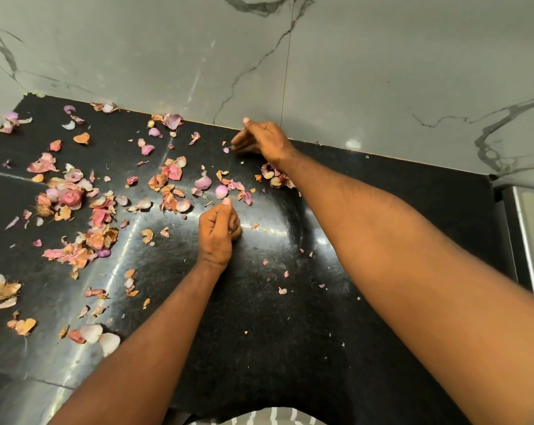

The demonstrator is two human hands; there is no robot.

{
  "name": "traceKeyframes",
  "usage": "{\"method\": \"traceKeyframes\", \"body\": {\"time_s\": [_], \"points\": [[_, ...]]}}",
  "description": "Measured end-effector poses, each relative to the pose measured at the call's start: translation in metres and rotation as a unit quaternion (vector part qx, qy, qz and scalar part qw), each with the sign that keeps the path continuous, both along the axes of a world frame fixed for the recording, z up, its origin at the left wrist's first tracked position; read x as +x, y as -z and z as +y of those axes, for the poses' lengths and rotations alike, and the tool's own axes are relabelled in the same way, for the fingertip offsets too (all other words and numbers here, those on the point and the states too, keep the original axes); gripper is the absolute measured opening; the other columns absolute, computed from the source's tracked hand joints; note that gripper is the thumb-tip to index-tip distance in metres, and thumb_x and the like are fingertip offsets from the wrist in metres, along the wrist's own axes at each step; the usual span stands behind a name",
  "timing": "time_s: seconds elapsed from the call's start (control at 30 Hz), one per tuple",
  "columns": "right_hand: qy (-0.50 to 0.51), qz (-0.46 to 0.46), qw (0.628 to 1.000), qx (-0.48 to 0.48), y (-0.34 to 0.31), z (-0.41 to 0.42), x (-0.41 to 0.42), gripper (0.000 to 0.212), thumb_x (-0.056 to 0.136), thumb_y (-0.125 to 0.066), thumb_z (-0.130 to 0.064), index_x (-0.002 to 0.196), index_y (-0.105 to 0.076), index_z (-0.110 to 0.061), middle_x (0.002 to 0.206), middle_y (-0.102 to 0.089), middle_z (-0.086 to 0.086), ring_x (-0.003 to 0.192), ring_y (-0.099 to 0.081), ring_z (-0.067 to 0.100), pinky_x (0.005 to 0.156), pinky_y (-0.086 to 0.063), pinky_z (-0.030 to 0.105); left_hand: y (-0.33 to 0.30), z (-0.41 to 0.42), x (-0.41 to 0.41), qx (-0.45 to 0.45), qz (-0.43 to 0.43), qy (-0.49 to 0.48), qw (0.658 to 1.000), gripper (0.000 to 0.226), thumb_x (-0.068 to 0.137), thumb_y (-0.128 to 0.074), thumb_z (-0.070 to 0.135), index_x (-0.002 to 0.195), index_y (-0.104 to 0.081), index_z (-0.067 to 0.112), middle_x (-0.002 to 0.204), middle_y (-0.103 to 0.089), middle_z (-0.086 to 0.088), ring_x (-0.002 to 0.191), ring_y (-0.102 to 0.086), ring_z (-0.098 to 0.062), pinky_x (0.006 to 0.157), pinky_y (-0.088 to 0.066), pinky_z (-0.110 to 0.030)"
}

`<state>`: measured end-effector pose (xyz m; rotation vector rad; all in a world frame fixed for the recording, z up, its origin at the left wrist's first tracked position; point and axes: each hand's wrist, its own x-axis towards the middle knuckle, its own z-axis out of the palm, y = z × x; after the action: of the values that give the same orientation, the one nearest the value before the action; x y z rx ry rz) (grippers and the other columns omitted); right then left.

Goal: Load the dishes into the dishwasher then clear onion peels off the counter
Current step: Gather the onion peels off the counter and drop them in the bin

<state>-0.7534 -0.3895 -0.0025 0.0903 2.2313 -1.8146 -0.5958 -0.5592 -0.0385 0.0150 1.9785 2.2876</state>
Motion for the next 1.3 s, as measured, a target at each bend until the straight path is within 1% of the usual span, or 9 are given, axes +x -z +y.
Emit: {"method": "traceKeyframes", "body": {"time_s": [0.2, 0.33, 0.47, 0.67, 0.8, 0.93, 1.07, 1.13, 1.3], "points": [[-0.08, -0.016, 0.988, 0.133, 0.004, -0.003, -0.004, 0.045, 0.112, -0.038, -0.04, 0.132, -0.07, -0.017, 0.139, -0.066, 0.004, 0.128, -0.06, 0.016, 0.116, -0.041, 0.037, 0.003, -0.011, 0.011, 0.021, -0.012, -0.018, 1.0, 0.05, 0.108, -0.041, 0.028, 0.06, -0.038, 0.012, 0.052, -0.03, 0.001, 0.044, -0.024, -0.015, 0.047, -0.017, -0.026], [0.007, -0.02, 1.0, -0.01, -0.003, -0.011, -0.008, 0.05, 0.112, -0.041, -0.034, 0.11, -0.075, 0.003, 0.107, -0.078, 0.016, 0.1, -0.076, 0.027, 0.102, -0.056, 0.046, 0.002, -0.01, 0.008, 0.022, -0.022, -0.02, 0.999, 0.05, 0.107, -0.042, 0.028, 0.06, -0.039, 0.013, 0.052, -0.031, 0.001, 0.044, -0.025, -0.014, 0.046, -0.019, -0.024], [-0.074, 0.002, 0.99, 0.122, 0.006, -0.023, -0.005, 0.042, 0.111, -0.042, -0.036, 0.141, -0.064, -0.016, 0.146, -0.062, 0.003, 0.135, -0.055, 0.015, 0.117, -0.038, 0.031, 0.001, -0.009, 0.004, 0.026, -0.032, -0.017, 0.999, 0.049, 0.107, -0.043, 0.028, 0.06, -0.039, 0.014, 0.053, -0.031, 0.002, 0.044, -0.024, -0.013, 0.046, -0.021, -0.022], [0.017, 0.04, 0.999, 0.007, 0.009, -0.033, 0.009, 0.046, 0.109, -0.051, -0.029, 0.088, -0.077, 0.003, 0.082, -0.078, 0.015, 0.079, -0.078, 0.029, 0.085, -0.063, 0.05, 0.001, -0.009, 0.004, 0.029, -0.039, -0.022, 0.999, 0.049, 0.107, -0.045, 0.029, 0.06, -0.039, 0.014, 0.053, -0.03, 0.001, 0.045, -0.023, -0.014, 0.046, -0.016, -0.027], [-0.044, 0.093, 0.983, 0.151, 0.021, -0.043, 0.025, 0.039, 0.104, -0.055, -0.044, 0.127, -0.073, -0.018, 0.137, -0.068, 0.004, 0.125, -0.063, 0.019, 0.114, -0.046, 0.046, -0.001, -0.008, 0.002, 0.048, -0.046, -0.028, 0.997, 0.048, 0.106, -0.045, 0.027, 0.06, -0.037, 0.013, 0.052, -0.028, 0.0, 0.044, -0.022, -0.013, 0.045, -0.015, -0.027], [-0.28, 0.211, 0.861, 0.368, 0.027, -0.056, 0.055, 0.054, 0.102, -0.057, -0.051, 0.15, -0.053, -0.027, 0.167, -0.034, 0.005, 0.156, -0.028, 0.025, 0.125, -0.018, 0.046, -0.001, -0.008, 0.002, 0.077, -0.044, -0.033, 0.996, 0.048, 0.106, -0.043, 0.025, 0.059, -0.039, 0.015, 0.05, -0.029, 0.001, 0.041, -0.022, -0.011, 0.044, -0.015, -0.025], [-0.169, 0.308, 0.854, 0.383, 0.038, -0.045, 0.09, 0.03, 0.104, -0.06, -0.034, 0.126, -0.073, -0.019, 0.133, -0.07, 0.002, 0.122, -0.063, 0.024, 0.095, -0.057, 0.044, -0.001, -0.008, 0.002, 0.068, -0.041, -0.034, 0.996, 0.046, 0.105, -0.043, 0.025, 0.061, -0.038, 0.014, 0.05, -0.029, 0.002, 0.041, -0.022, -0.012, 0.044, -0.017, -0.023], [-0.092, 0.348, 0.84, 0.406, 0.045, -0.029, 0.099, 0.022, 0.102, -0.062, -0.026, 0.108, -0.076, -0.01, 0.107, -0.074, 0.007, 0.097, -0.066, 0.026, 0.076, -0.06, 0.046, -0.002, -0.008, 0.001, 0.064, -0.042, -0.037, 0.996, 0.047, 0.105, -0.043, 0.025, 0.06, -0.038, 0.014, 0.051, -0.028, 0.001, 0.042, -0.021, -0.012, 0.045, -0.018, -0.022], [0.013, 0.371, 0.822, 0.433, 0.048, 0.021, 0.114, 0.019, 0.096, -0.069, -0.021, 0.104, -0.078, -0.007, 0.107, -0.075, 0.009, 0.111, -0.064, 0.031, 0.108, -0.048, 0.052, -0.003, -0.007, 0.0, 0.058, -0.043, -0.032, 0.997, 0.048, 0.106, -0.043, 0.027, 0.061, -0.037, 0.013, 0.051, -0.028, 0.001, 0.042, -0.022, -0.011, 0.045, -0.019, -0.02]]}}
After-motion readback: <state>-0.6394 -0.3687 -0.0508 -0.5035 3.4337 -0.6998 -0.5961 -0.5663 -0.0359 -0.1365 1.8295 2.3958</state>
